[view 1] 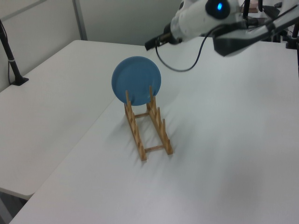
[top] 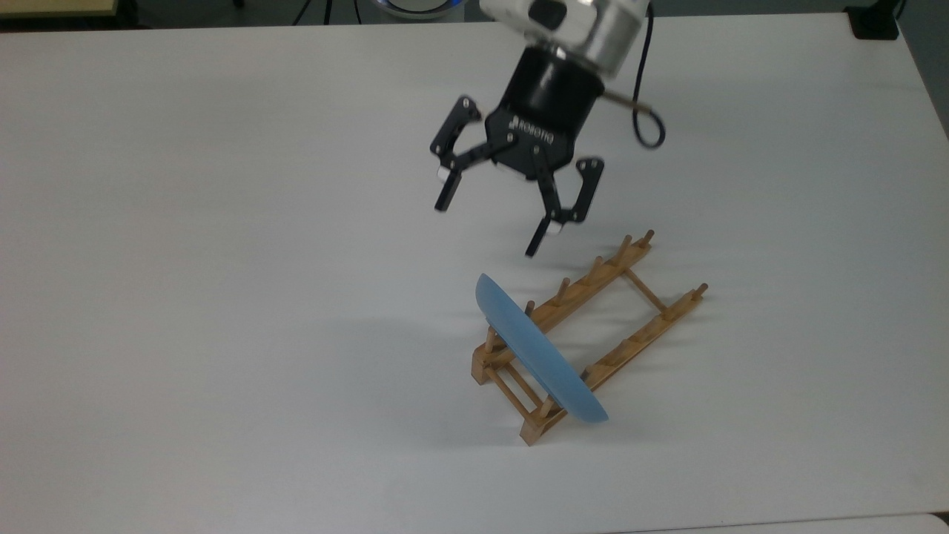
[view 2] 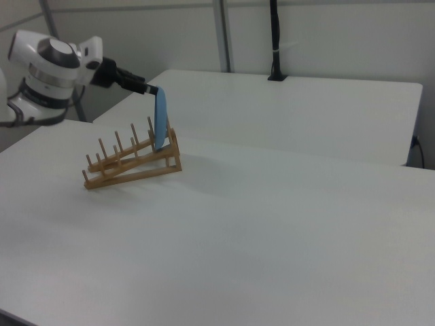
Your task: Place plate in plate rack
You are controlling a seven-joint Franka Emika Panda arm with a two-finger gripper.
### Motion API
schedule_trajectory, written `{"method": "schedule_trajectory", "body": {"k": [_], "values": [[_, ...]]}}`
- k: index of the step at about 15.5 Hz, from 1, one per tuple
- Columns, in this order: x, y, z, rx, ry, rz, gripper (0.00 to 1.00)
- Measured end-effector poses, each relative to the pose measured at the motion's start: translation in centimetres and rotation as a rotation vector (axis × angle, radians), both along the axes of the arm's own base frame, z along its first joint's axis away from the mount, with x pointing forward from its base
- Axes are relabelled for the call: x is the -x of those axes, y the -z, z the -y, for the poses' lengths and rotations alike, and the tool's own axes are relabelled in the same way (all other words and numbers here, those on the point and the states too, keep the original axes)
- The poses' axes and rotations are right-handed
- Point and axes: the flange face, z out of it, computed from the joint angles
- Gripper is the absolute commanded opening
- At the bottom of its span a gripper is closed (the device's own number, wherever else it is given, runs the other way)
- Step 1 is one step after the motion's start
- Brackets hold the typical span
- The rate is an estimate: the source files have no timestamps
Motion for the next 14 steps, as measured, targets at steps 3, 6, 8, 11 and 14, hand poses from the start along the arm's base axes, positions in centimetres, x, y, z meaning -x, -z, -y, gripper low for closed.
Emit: {"method": "schedule_trajectory", "body": {"k": [3, 6, 8, 11, 14], "values": [[1.1, -2.9, 1.3, -0.077, 0.059, -0.062, 1.0], [2.4, -4.6, 3.3, -0.139, 0.074, -0.231, 1.0], [3.5, -6.0, 5.5, -0.183, 0.054, -0.36, 1.0], [5.8, -8.3, 9.0, -0.225, 0.033, -0.51, 1.0], [8.1, -9.9, 13.1, -0.269, -0.034, -0.656, 1.0]]}}
